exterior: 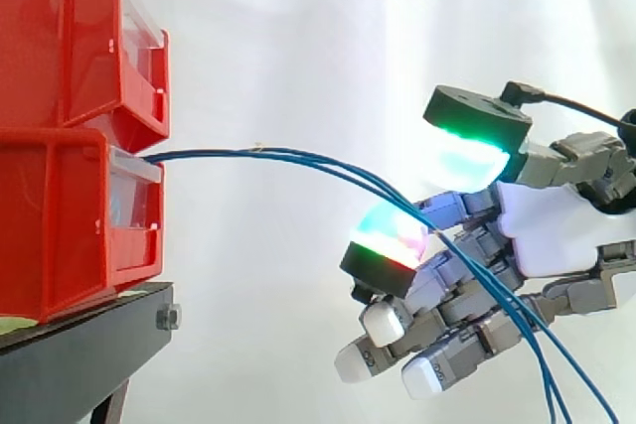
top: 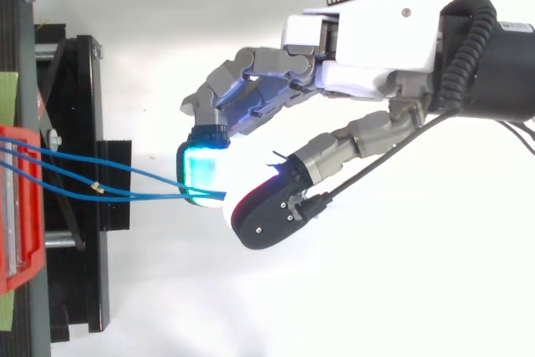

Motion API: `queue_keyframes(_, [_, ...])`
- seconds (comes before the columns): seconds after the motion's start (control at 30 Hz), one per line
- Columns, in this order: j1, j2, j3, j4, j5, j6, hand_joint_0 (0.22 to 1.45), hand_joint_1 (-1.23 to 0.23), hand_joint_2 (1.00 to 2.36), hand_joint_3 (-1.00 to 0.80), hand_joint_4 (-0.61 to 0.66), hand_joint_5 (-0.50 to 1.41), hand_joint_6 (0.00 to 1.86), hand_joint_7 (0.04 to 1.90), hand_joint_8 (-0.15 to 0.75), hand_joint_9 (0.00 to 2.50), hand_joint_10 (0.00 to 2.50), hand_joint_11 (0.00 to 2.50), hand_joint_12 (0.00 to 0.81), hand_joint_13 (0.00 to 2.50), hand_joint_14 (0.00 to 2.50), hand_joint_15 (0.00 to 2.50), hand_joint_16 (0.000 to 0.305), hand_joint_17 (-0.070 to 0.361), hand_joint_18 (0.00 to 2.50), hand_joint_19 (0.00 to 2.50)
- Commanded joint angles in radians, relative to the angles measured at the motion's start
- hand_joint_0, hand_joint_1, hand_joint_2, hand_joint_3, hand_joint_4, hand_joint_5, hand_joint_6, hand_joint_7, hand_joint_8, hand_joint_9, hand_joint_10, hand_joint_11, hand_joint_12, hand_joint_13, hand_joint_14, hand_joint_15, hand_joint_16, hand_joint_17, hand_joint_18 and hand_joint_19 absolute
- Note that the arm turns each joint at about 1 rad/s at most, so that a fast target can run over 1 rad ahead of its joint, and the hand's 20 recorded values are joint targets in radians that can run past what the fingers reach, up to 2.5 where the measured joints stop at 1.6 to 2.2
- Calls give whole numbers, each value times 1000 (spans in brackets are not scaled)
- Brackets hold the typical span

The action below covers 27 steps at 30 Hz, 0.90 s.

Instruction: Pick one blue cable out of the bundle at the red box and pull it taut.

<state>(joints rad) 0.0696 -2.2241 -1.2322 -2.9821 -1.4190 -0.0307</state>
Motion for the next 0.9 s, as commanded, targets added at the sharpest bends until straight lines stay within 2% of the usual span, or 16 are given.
queue_keyframes(0.0, [-1,0,0,0,0,2,610,-828,1000,-500,80,-198,874,946,325,663,9,561,351,295,1,81,50,112,463,263])
queue_keyframes(0.17, [1,0,-1,0,0,2,676,-865,1003,-458,72,-204,885,937,315,643,9,548,351,302,3,73,50,112,478,245])
queue_keyframes(0.27, [-1,0,0,0,0,2,678,-890,1000,-500,70,-210,887,921,311,621,11,551,349,295,2,64,50,112,480,234])
queue_keyframes(0.43, [1,0,-1,0,0,2,691,-877,1003,-461,61,-208,891,930,310,621,11,551,349,298,3,68,50,112,483,236])
queue_keyframes(0.67, [-1,0,-1,0,0,2,680,-834,1017,-240,-23,-193,909,1060,336,739,9,588,345,325,3,78,49,111,506,266])
queue_keyframes(0.77, [-2,0,0,0,0,2,702,-819,1016,-217,-73,-194,914,1111,336,744,9,592,345,329,3,80,49,111,507,262])
queue_keyframes(0.87, [-4,1,0,3,0,0,750,-824,1015,-281,-131,-202,923,1094,330,732,9,597,347,325,3,76,49,110,495,252])
